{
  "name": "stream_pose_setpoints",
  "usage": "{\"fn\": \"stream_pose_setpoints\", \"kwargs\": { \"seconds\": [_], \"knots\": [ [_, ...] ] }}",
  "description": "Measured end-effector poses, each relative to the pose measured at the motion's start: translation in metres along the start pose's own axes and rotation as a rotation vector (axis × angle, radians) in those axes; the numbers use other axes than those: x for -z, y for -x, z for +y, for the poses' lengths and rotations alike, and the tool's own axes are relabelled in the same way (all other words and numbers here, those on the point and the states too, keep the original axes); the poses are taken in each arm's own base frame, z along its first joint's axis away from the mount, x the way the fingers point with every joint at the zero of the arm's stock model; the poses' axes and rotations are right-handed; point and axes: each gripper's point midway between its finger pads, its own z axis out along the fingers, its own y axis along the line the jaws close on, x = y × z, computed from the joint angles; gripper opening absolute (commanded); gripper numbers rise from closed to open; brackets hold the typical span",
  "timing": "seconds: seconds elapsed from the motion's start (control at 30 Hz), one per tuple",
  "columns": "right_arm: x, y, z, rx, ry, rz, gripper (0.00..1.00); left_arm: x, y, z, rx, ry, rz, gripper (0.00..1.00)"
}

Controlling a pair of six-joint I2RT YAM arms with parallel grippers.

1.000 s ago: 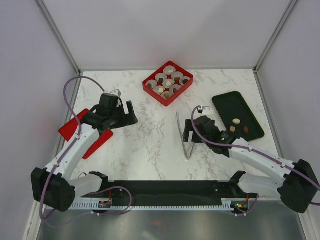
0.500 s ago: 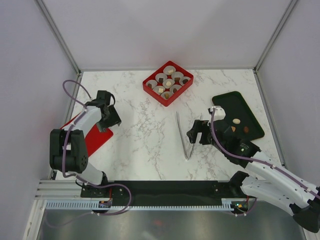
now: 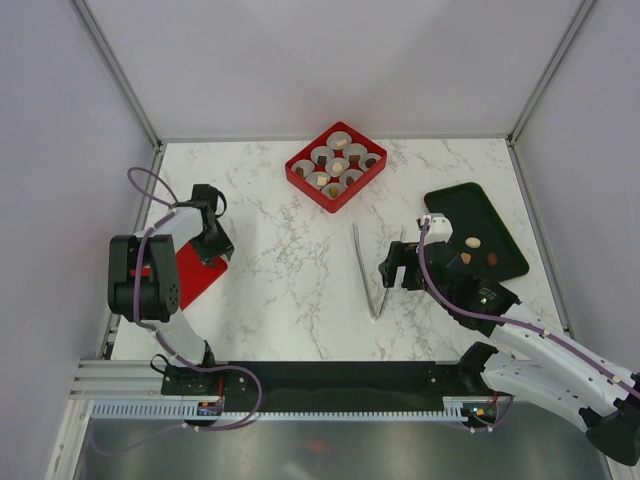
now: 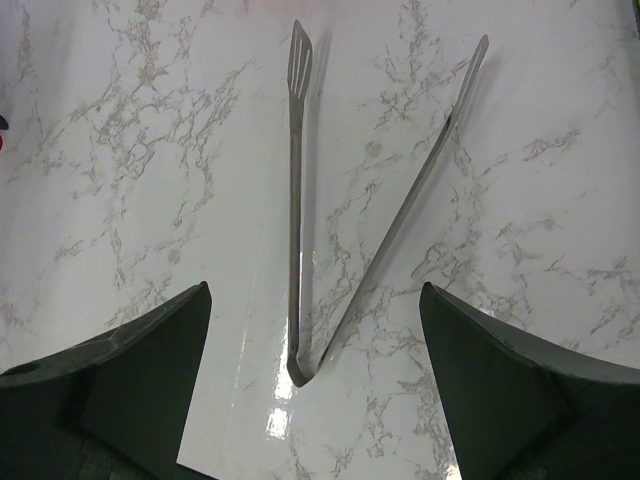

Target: Pack the chocolate

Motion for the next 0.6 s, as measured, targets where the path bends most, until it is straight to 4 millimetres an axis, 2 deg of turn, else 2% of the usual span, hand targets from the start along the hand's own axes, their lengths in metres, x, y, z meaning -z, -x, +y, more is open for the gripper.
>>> {"fn": "stream_pose_setpoints", "kwargs": {
  "seconds": [0.17,0.2,0.3,0.5,0.6],
  "knots": [
    [0.0,0.001,-0.001,0.003,-0.005,-0.003,0.93,-0.002,0.003,-0.006,0.001,-0.021,0.004,0.29],
    [0.0,0.001,-0.001,0.002,-0.004,-0.004,0.93,-0.002,0.003,-0.008,0.001,-0.025,0.005,0.19],
    [0.0,0.0,0.0,0.002,-0.001,-0.002,0.93,-0.001,0.004,-0.013,0.0,-0.049,0.003,0.03],
    [0.001,-0.002,0.003,-0.006,0.023,0.006,0.93,0.002,0.001,-0.023,-0.024,-0.094,0.005,0.03],
    [-0.002,-0.007,0.011,-0.016,0.064,0.02,0.93,0.017,-0.008,-0.038,-0.066,-0.168,0.014,0.03]
  ]
}}
